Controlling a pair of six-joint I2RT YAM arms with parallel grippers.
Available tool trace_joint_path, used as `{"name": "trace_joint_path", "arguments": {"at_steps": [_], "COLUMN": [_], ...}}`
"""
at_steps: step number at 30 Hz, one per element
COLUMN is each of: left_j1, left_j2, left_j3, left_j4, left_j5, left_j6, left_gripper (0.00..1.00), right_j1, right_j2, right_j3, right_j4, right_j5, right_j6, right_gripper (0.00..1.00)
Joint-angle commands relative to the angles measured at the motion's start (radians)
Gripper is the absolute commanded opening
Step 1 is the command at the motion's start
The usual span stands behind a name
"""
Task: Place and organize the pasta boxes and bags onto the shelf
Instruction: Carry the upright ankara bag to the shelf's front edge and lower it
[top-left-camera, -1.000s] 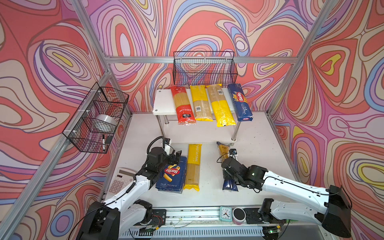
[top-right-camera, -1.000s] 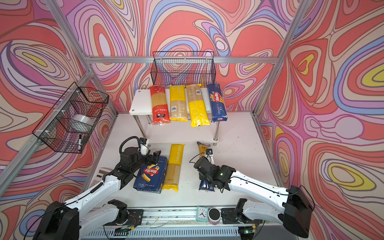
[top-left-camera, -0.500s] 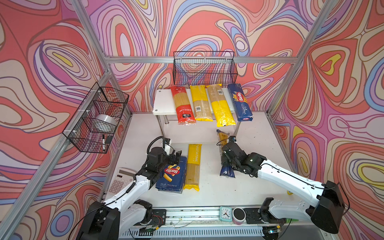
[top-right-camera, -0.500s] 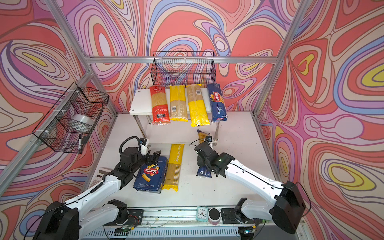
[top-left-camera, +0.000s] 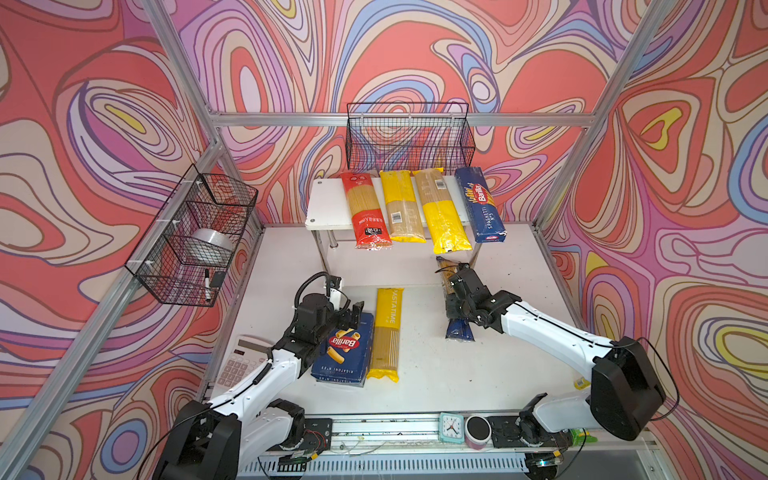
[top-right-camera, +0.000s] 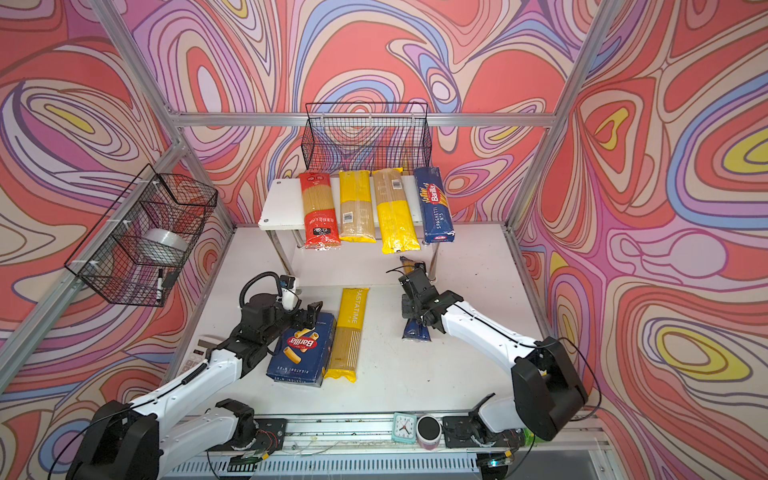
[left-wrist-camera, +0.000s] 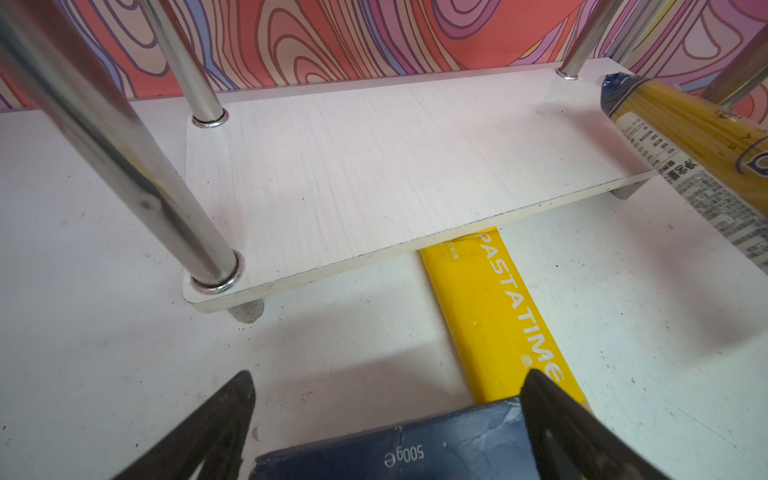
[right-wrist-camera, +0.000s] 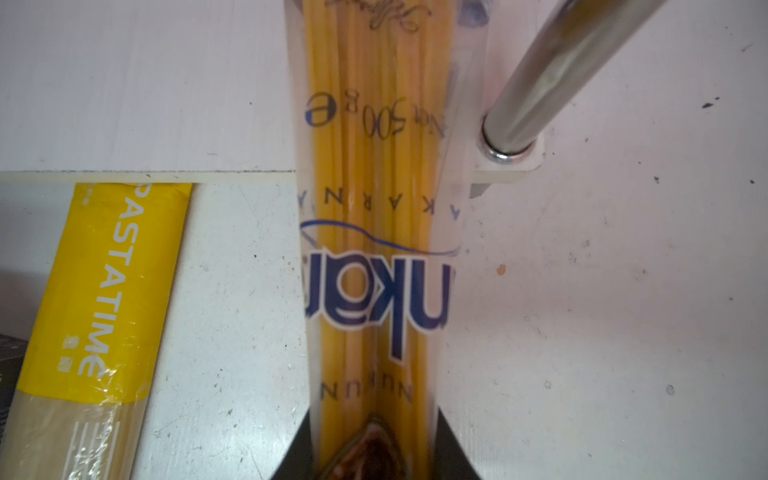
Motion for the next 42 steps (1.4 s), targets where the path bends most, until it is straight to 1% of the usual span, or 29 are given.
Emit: {"name": "trace_joint_path", "arguments": {"at_steps": [1, 9, 20, 34, 38, 42], "left_j1": [0.005, 0.005, 0.006, 0.005, 0.004, 0.005], "left_j2": [0.005, 0.012, 0.021, 0.024, 0.026, 0.018], "left_j3": [0.027, 0.032, 0.040, 0.044, 0.043, 0.038], "left_j4": [-0.008, -0.011, -0.017, -0.019, -0.020, -0.017], "left_j5": [0.012, 0.016, 0.020, 0.018, 0.019, 0.017], "left_j6": [0.012, 0.013, 0.015, 0.014, 0.014, 0.015], "left_gripper": [1.00, 1.00, 1.00, 1.00, 1.00, 1.00], "right_j1": [-0.025, -0.068, -0.123, -0.156, -0.166, -0.176], "right_j2": [0.030, 0.137, 0.177, 0.268, 0.298, 0.324], "right_j3": [0.086, 0.164, 0.181, 0.256, 0.276, 0.299], "right_j4": [0.139, 0.173, 0.230, 0.257, 0.262, 0.260], "right_j5": [-0.001, -0.034, -0.051, -0.041, -0.035, -0.038], "right_j6": [-0.048, -0.085, -0.099, -0.121, -0.121, -0.124], "right_gripper": [0.00, 0.00, 0.01, 0.02, 0.04, 0.10]}}
